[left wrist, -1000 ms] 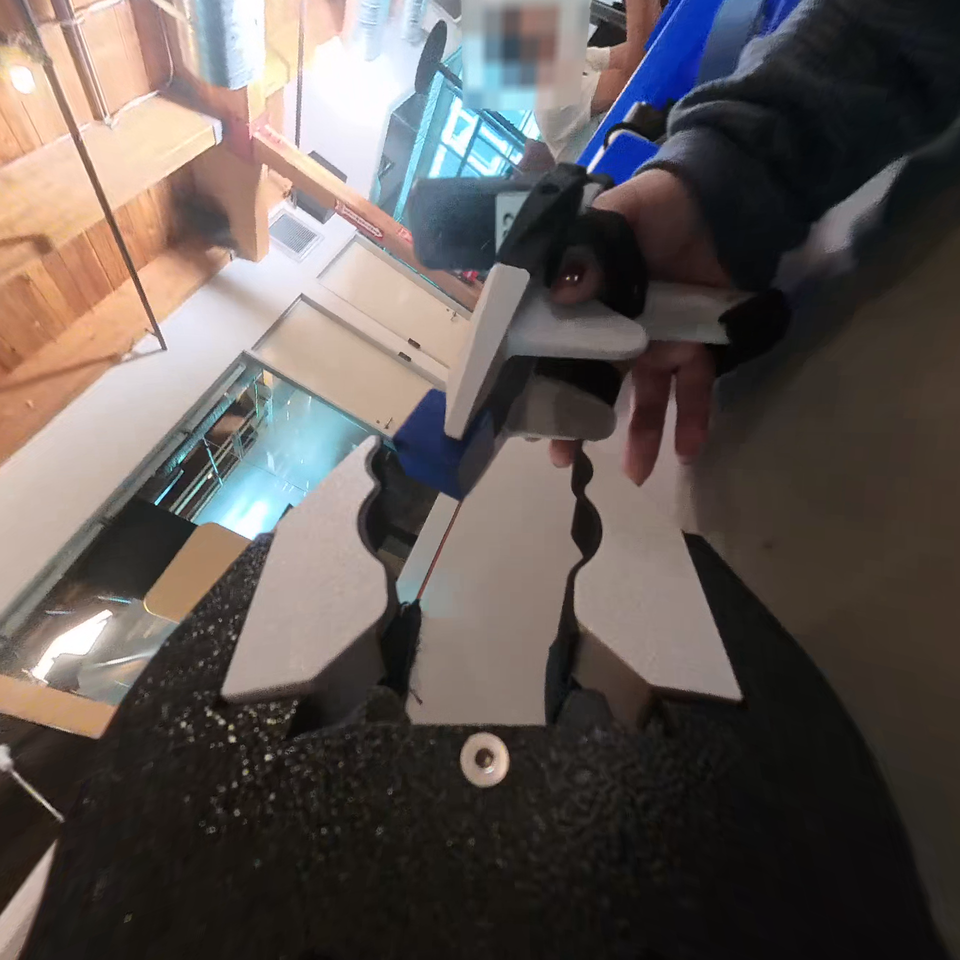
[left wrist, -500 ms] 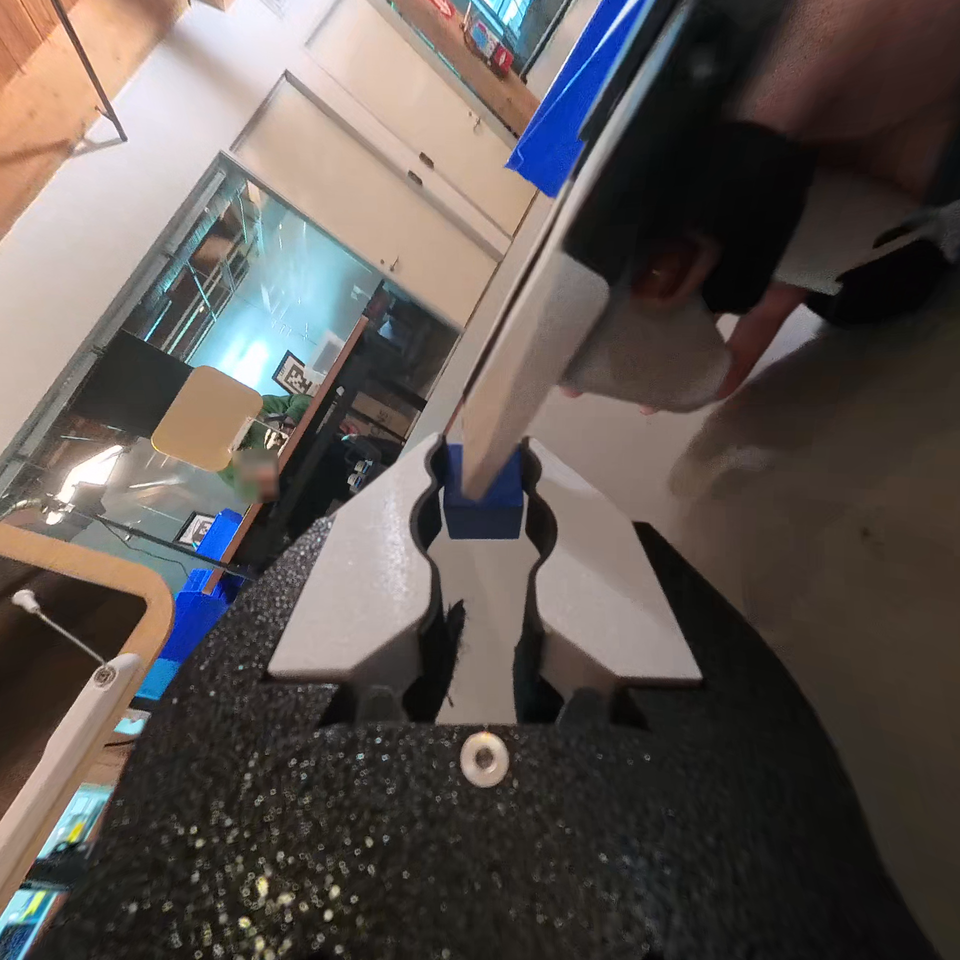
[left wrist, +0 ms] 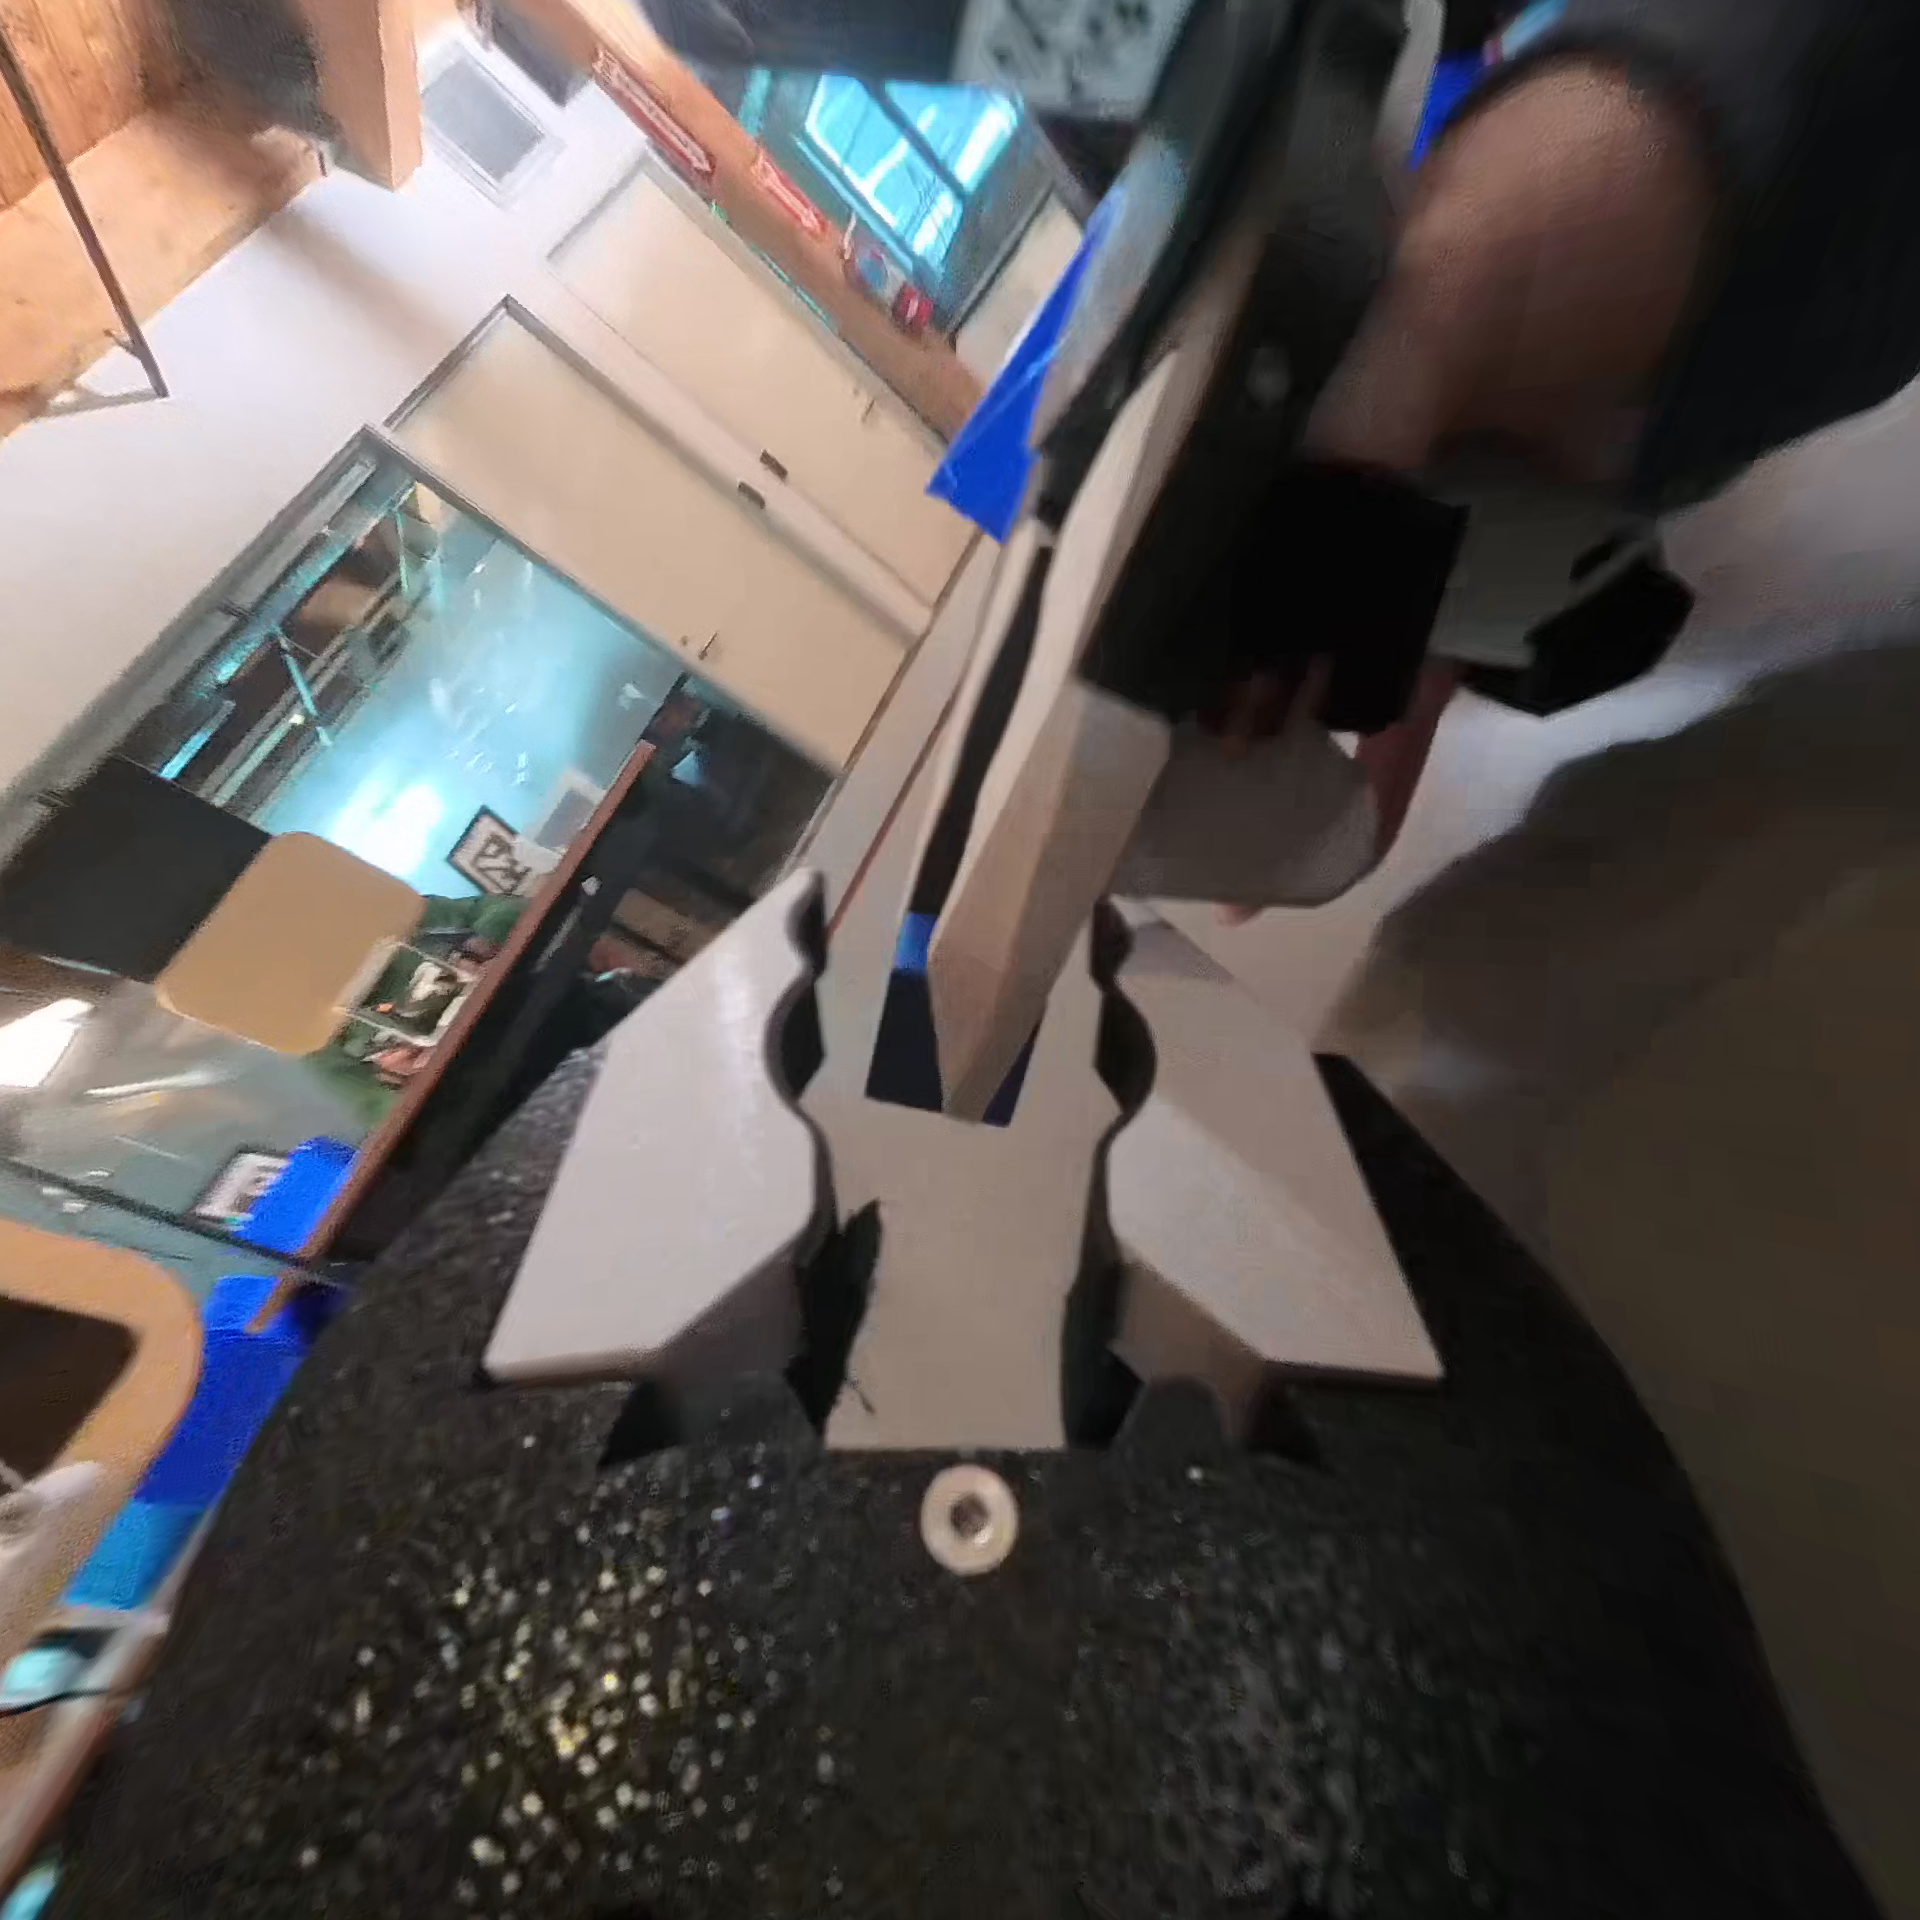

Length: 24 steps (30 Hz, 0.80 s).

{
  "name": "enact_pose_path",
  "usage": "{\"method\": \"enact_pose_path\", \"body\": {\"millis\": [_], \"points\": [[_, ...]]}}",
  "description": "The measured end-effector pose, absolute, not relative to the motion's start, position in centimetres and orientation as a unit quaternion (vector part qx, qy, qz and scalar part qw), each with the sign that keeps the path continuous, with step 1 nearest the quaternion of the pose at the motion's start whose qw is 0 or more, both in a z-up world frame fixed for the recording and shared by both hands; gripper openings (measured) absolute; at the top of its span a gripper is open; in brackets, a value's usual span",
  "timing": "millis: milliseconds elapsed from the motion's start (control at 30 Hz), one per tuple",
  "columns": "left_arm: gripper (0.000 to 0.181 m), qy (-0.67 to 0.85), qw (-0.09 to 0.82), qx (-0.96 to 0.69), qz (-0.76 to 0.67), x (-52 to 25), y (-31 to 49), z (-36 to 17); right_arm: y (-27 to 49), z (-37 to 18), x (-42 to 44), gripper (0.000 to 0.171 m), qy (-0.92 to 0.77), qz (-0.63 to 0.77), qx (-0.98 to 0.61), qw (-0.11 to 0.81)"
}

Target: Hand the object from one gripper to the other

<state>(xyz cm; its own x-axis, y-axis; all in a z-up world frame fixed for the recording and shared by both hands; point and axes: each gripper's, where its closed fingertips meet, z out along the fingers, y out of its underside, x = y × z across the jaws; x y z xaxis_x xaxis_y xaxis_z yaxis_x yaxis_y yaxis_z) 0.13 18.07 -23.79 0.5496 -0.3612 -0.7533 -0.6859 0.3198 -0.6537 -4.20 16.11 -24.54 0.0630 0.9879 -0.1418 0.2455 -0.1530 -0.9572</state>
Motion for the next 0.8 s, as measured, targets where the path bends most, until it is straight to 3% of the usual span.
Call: {"method": "enact_pose_path", "body": {"millis": [67, 100, 233, 333, 433, 500, 567, 700, 800], "points": [[0.065, 0.465, 0.668, -0.574, 0.084, 0.3, 17.7, -24.0, 14.9, -23.7, -3.7, 0.031, -0.485, 0.553, -0.592, 0.328], [0.066, 0.471, 0.674, -0.564, 0.074, 0.4, 17.5, -24.0, 14.4, -23.3, -3.3, 0.031, -0.471, 0.598, -0.583, 0.285], [0.039, 0.498, 0.706, -0.502, 0.041, 1.7, 15.5, -23.1, 12.9, -22.1, -2.1, 0.031, -0.437, 0.698, -0.539, 0.179], [0.026, 0.494, 0.712, -0.497, 0.028, 1.5, 15.2, -22.7, 12.3, -22.1, -1.9, 0.031, -0.446, 0.706, -0.524, 0.166], [0.026, 0.458, 0.700, -0.543, 0.071, 0.0, 16.9, -22.5, 13.8, -21.8, -2.7, 0.034, -0.416, 0.693, -0.547, 0.220], [0.026, 0.436, 0.681, -0.579, 0.101, -1.2, 18.1, -23.0, 15.9, -22.2, -3.5, 0.068, -0.404, 0.637, -0.584, 0.299], [0.026, 0.433, 0.655, -0.604, 0.136, -1.9, 18.9, -23.8, 17.4, -22.9, -3.8, 0.076, -0.418, 0.553, -0.613, 0.379], [0.026, 0.448, 0.630, -0.606, 0.187, -1.5, 19.2, -24.5, 17.8, -24.2, -4.3, 0.066, -0.478, 0.402, -0.627, 0.465], [0.026, 0.451, 0.624, -0.606, 0.200, -1.5, 19.3, -24.7, 17.2, -24.5, -4.5, 0.040, -0.507, 0.360, -0.610, 0.492]]}}
